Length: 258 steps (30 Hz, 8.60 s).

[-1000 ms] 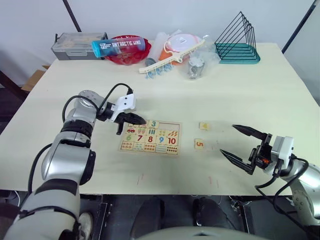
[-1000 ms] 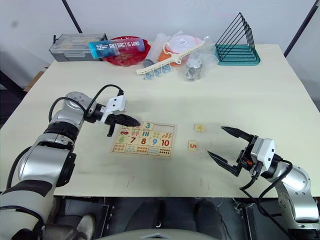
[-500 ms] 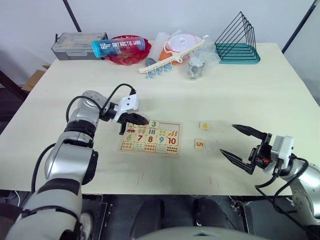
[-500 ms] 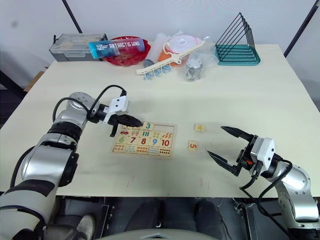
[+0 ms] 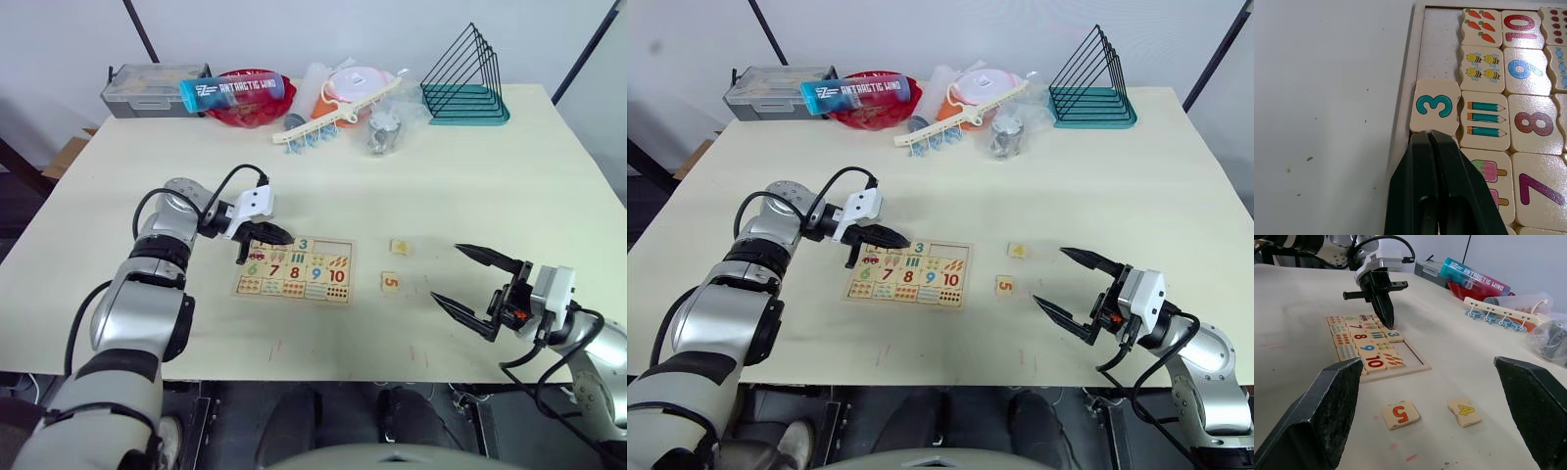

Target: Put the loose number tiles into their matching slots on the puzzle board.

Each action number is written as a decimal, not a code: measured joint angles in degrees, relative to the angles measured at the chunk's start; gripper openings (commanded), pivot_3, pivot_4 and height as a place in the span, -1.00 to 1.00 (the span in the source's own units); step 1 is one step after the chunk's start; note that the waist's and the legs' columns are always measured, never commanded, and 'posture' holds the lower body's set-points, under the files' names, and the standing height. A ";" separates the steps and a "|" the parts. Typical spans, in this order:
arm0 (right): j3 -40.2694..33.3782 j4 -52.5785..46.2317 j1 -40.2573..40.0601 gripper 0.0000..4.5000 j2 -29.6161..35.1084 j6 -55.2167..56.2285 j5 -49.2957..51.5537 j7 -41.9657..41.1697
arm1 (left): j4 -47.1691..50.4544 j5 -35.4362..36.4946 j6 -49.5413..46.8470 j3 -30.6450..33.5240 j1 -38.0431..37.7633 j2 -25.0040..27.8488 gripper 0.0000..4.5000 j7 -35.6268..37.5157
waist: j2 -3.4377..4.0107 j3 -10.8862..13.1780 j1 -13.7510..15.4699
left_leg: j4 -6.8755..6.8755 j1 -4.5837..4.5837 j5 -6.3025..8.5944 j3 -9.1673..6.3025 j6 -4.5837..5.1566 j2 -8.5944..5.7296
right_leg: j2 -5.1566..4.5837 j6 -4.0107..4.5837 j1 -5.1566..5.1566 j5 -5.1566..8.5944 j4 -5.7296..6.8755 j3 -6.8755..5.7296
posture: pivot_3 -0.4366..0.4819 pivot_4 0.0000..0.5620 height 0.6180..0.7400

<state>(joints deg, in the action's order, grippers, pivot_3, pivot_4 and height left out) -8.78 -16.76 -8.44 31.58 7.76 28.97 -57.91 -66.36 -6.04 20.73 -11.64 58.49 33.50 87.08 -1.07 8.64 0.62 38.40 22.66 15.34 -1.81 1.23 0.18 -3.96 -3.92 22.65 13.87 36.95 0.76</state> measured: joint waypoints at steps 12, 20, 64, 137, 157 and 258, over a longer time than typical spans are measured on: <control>0.00 0.00 -0.02 1.00 0.02 -0.03 0.04 -0.20 | -1.64 3.48 -3.60 3.74 0.23 0.58 -0.98 2.38 | -0.01 0.01 -0.13 | 0.00 0.02 0.00 -0.01 0.00 0.00 | 0.00 0.00 0.02 0.00 0.01 -0.01 | -0.05 -0.47 1.00; -0.69 -0.01 -0.30 1.00 0.79 -1.25 0.74 -0.05 | 5.73 11.90 -13.35 11.77 -4.85 3.88 -0.98 3.02 | 0.00 0.01 -0.63 | -0.01 0.01 0.00 -0.05 0.00 0.02 | 0.00 0.00 0.02 0.00 0.02 -0.01 | -0.05 -0.47 1.00; -13.00 -2.82 -22.71 1.00 -2.64 -6.10 4.29 5.28 | 72.57 32.59 -27.59 36.17 -77.57 0.10 0.97 -30.68 | 0.12 -0.13 -0.62 | -0.12 -0.23 0.02 -0.10 -0.01 0.26 | -0.11 0.22 -0.09 0.12 -0.09 0.21 | -0.05 -0.47 1.00; 22.89 21.58 40.85 1.00 8.73 -35.54 -14.55 -3.06 | 46.93 36.08 -16.19 27.17 -50.76 12.34 0.97 3.28 | 0.20 -0.04 -1.43 | -0.12 -0.08 0.02 -0.11 -0.01 0.11 | -0.06 0.04 0.09 0.00 -0.11 0.12 | -0.05 -0.47 1.00; 26.70 40.65 48.35 0.89 1.14 -22.90 -22.95 -10.04 | 46.52 36.05 -14.58 27.01 -51.48 12.35 0.99 3.30 | 0.25 -0.01 -1.58 | -0.14 -0.07 0.01 -0.13 -0.02 0.10 | -0.04 0.03 0.10 -0.01 -0.10 0.11 | -0.05 -0.47 1.00; 44.61 51.09 76.79 -0.63 -27.53 -58.33 -30.59 -2.95 | 59.57 37.67 -19.88 31.61 -62.23 12.26 1.00 -8.62 | 0.46 0.14 -3.09 | -0.69 0.16 -0.07 -0.02 -0.18 0.07 | -0.10 0.17 0.83 -0.08 -0.06 0.11 | -0.05 -0.47 1.00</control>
<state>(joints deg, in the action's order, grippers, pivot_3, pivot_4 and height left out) 35.83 34.33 68.36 4.05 -50.57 -1.63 -60.85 -6.79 31.63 0.85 19.98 -3.75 45.76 78.47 -0.61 8.77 -2.47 37.71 22.83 15.27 -1.83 1.05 0.25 -4.06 -3.75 23.48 13.78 36.89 0.88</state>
